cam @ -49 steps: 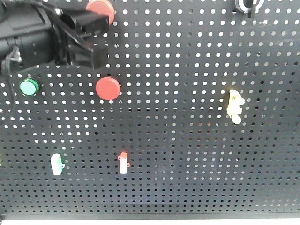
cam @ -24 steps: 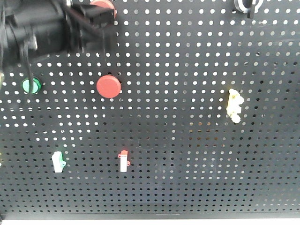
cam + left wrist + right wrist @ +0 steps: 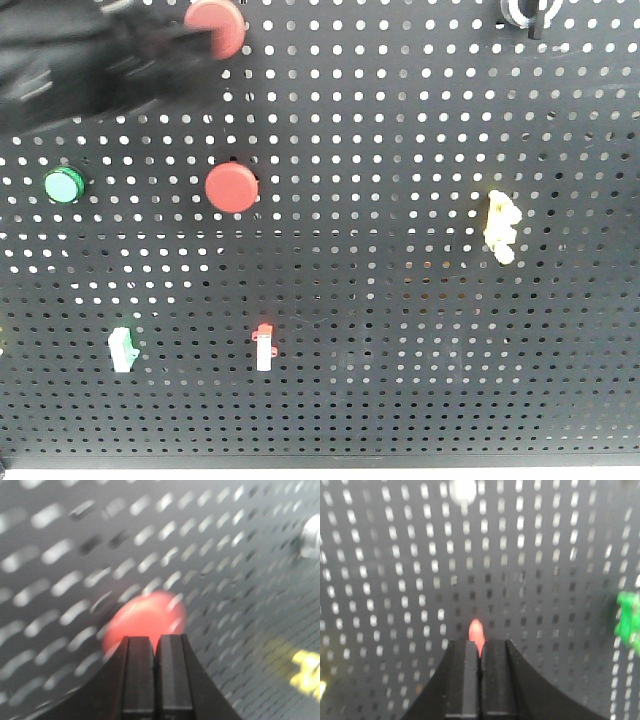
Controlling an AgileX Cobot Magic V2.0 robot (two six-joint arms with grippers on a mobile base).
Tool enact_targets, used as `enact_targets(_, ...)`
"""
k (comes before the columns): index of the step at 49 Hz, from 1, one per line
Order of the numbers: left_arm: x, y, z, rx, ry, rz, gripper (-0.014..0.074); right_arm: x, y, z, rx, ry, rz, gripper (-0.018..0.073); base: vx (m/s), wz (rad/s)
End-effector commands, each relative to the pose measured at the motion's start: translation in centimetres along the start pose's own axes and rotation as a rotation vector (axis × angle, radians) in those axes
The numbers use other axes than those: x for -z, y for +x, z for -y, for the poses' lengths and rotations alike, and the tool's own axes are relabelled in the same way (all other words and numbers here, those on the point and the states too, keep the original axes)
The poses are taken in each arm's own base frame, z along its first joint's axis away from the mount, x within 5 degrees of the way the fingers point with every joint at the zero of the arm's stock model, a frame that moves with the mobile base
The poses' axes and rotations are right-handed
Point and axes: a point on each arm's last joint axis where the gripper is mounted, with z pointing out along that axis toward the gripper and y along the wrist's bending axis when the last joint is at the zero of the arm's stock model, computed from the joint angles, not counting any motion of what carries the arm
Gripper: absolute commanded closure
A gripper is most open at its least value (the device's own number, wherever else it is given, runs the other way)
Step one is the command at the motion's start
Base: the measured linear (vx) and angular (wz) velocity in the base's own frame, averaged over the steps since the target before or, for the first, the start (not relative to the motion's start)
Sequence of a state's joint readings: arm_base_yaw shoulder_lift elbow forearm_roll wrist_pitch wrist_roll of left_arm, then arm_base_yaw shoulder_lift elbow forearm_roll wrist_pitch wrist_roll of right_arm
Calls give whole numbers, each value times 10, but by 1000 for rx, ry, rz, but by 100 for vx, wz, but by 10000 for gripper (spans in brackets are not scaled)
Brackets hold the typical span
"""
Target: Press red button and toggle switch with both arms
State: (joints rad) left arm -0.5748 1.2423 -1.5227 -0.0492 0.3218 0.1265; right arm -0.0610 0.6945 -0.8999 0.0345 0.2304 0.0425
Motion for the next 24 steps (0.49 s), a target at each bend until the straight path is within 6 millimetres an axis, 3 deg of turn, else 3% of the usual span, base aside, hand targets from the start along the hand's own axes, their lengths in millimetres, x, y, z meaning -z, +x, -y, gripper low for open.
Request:
enact_targets(1,32,-12,-2,1,-22,145,595,6,-18,-1,-1,-8,102,562,0,0)
enact_targets(12,78,33,2,-22,-26,123,595,6,-18,-16,19,-124,105,562,0,0)
enact_targets(16,92,55,4,-22,-26,110,595,5,-18,-27,29,-207,118,562,0,0)
enact_targets(24,121,80,7,-14,-26,106,595,-9,-19,-52,9,-351,114,562,0,0)
